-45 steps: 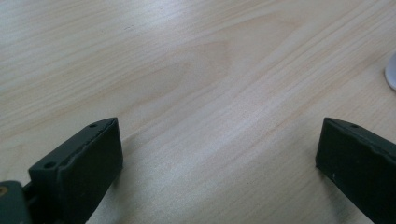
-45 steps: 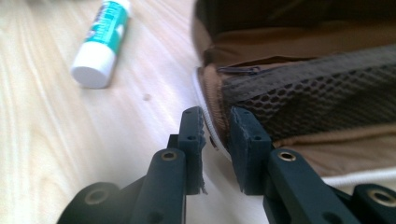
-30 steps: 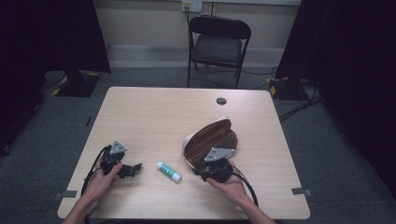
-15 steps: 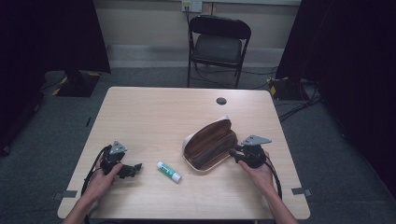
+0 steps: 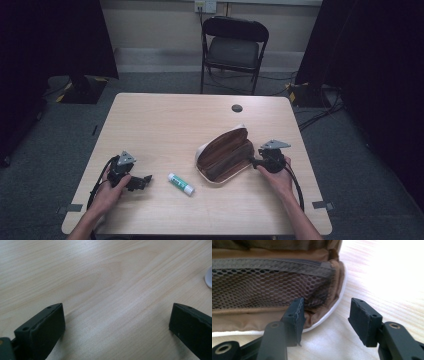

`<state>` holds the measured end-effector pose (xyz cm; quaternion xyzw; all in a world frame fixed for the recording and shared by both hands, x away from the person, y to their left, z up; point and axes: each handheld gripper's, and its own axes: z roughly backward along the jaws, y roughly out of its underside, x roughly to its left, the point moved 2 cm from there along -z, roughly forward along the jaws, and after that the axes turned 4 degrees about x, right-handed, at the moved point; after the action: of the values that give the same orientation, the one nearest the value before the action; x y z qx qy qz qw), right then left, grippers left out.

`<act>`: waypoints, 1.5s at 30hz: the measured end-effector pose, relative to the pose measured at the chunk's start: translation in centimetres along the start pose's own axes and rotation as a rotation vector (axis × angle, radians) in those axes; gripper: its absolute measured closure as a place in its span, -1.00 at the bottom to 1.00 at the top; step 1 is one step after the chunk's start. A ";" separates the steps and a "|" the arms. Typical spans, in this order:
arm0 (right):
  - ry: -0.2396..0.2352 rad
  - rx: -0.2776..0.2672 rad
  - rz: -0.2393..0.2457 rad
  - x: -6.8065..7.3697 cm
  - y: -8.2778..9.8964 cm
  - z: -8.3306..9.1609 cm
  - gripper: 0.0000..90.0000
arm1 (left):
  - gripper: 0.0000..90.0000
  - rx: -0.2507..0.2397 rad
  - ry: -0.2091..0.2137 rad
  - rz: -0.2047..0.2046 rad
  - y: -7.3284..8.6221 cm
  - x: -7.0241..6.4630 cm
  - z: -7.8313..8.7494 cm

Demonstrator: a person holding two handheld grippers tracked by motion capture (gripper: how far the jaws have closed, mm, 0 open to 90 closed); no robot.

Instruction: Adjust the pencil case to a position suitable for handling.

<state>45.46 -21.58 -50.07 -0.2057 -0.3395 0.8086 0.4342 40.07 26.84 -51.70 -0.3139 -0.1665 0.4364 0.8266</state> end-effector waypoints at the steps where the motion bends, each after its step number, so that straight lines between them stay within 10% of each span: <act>1: 0.006 0.002 0.010 0.1 0.0 0.0 0.01 | -1.00 0.000 0.000 0.000 0.0 0.0 0.0; 20: -0.032 0.071 0.097 4.4 1.8 2.1 -0.03 | -1.00 -0.001 0.000 0.001 0.0 0.0 0.0; 34: -0.037 -0.099 -0.020 0.1 -3.0 1.8 0.08 | -1.00 0.000 0.001 0.001 0.0 0.0 0.0; 45: -0.042 -0.063 -0.082 -1.3 -3.4 -2.2 0.17 | -1.00 -0.001 0.002 0.001 0.0 0.0 0.0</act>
<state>49.42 -20.58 -49.06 -0.1880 -0.3819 0.7833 0.4530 40.09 26.81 -51.71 -0.3147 -0.1659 0.4363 0.8265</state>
